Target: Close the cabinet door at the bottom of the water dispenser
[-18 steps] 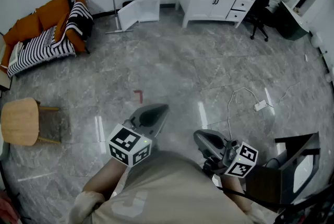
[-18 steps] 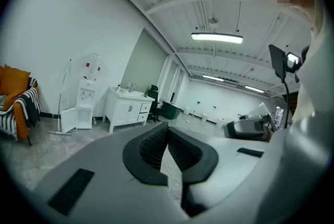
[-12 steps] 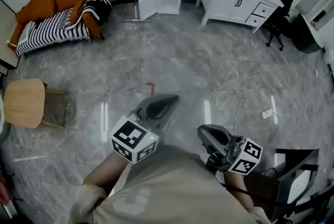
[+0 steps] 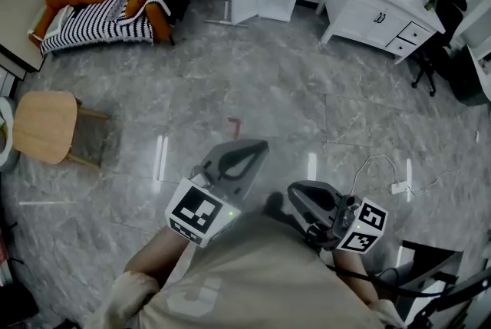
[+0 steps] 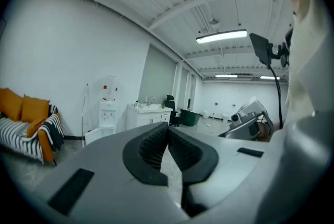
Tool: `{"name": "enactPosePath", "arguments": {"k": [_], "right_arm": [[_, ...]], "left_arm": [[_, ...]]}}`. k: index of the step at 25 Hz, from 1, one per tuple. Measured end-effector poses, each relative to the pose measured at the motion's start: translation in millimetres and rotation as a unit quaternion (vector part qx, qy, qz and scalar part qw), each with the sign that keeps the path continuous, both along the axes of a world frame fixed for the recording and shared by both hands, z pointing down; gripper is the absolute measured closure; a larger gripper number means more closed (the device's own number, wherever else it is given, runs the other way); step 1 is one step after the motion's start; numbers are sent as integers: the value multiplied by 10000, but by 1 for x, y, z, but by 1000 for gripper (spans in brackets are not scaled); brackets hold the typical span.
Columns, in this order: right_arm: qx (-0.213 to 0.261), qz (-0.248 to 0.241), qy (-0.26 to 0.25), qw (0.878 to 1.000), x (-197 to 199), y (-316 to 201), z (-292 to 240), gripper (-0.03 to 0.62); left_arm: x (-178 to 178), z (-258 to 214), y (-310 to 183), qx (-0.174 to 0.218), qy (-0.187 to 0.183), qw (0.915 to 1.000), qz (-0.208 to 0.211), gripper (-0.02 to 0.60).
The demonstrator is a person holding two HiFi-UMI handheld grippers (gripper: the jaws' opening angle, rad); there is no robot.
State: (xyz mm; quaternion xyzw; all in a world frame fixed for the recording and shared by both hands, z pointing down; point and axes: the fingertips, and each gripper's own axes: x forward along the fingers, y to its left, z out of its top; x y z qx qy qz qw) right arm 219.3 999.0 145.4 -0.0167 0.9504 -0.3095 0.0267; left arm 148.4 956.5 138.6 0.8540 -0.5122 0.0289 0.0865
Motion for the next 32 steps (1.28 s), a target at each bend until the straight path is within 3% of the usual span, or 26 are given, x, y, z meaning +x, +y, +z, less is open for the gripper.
{"name": "enactPosePath", "arguments": {"k": [4, 11, 14, 19, 25, 32], "right_arm": [[244, -433, -142, 9987, 8, -18, -10, 579], [262, -790, -363, 9959, 52, -58, -17, 579], [209, -974, -435, 9941, 66, -69, -18, 579], [183, -1063, -627, 9922, 88, -89, -22, 579], [-104, -983, -930, 9907, 111, -111, -19, 579], [-70, -1360, -812, 9873, 88, -110, -15, 579]], "left_arm": [[19, -16, -15, 324, -632, 9973, -208, 591], [66, -38, -56, 495, -1224, 9897, -545, 591], [81, -37, -69, 371, -1291, 9889, -643, 591], [108, -19, -86, -82, -1098, 9923, -573, 591], [131, -12, -107, -184, -1595, 9860, -456, 591], [108, -6, -114, -230, -1618, 9853, -508, 591]]}}
